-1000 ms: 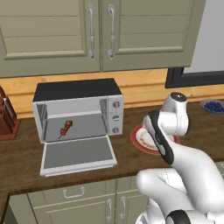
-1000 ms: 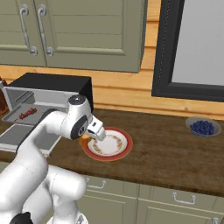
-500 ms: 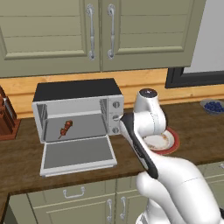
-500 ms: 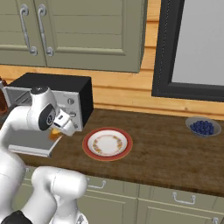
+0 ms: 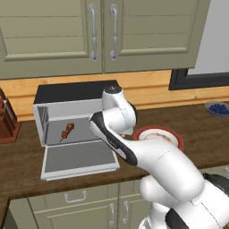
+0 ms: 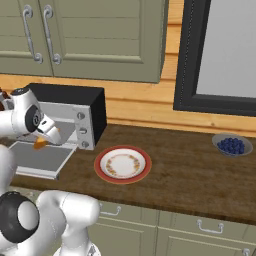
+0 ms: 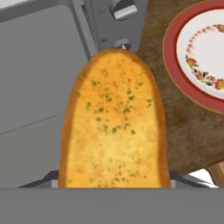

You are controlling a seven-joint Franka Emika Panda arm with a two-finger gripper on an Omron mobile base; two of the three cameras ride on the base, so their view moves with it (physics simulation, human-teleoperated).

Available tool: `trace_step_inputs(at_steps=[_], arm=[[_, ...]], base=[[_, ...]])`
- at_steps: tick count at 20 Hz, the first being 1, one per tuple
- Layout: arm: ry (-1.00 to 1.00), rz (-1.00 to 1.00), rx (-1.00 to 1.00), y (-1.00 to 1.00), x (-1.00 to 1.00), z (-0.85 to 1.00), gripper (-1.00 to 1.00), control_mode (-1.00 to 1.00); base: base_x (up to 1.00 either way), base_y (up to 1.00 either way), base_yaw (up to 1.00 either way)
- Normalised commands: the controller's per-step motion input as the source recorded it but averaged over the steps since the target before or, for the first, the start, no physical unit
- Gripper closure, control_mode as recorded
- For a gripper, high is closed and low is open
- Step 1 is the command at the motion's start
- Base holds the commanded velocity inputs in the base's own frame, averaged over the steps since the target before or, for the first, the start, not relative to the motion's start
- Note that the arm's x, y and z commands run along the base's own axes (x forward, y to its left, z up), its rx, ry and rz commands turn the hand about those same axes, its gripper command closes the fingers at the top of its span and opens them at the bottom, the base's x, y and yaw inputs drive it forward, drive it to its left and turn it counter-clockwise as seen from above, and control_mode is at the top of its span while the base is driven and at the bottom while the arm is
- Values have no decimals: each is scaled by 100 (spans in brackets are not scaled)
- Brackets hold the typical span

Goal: Pick up the kebab skewer and baguette bread, and place them inside the toaster oven. Close the toaster oven door and start by setting the timer.

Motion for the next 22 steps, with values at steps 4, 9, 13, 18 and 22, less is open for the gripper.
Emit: trace_step_inputs(at_steps=[4,9,13,18,22], arm=[[0,0,-2,70,60,-3,100,-100],[3,0,0,1,49,-10,100,-100],[6,0,0,0,21,-45,100,-100],[1,0,0,10,40,-25,100,-100],[0,0,0,17,29,-12,100,-100]], base=[[0,0,0],[0,0,0],[0,0,0],[0,0,0],[0,0,0]])
